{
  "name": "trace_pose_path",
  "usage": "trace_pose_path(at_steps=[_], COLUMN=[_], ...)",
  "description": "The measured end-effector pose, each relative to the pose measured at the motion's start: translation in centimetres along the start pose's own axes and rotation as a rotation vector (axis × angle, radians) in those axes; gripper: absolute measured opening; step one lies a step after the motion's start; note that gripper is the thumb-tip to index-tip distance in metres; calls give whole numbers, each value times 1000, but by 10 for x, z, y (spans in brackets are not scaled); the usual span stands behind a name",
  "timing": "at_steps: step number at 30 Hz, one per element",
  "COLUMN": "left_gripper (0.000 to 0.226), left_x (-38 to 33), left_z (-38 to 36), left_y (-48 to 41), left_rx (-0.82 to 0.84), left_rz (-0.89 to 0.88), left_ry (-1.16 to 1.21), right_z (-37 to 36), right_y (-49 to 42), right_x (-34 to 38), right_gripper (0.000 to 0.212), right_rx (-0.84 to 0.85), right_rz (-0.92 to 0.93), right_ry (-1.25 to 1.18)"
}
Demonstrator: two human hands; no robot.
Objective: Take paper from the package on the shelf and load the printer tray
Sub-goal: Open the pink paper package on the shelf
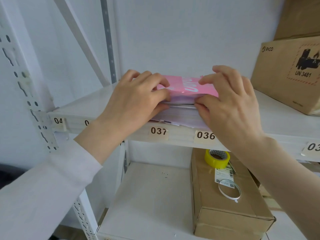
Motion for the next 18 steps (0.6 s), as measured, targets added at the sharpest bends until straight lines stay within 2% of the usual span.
trace_pose_path(at_steps=[8,13,18], left_gripper=[15,16,13], left_x=[-2,1,-3], left_z=[-3,-3,-4], left_y=[-4,-5,-2], left_rx=[-21,-25,-62], left_rz=[12,47,61], left_ry=[12,43,56], right_z=[-5,-8,-3], right_y=[-1,0,-4], right_x=[2,3,8], right_gripper=[26,19,27], right_rx=[-7,-13,-76], right_rz=[11,47,102], right_ry=[35,71,111])
Point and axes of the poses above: each hand's wrist, its own y-axis away from the middle knuckle, its own z-axis out of the back of the hand, x = y × z, the point moved 8 cm from there along -y, towards the middle knuckle, and after that the axes turned 3 degrees about -y, right-handed, at the moved point
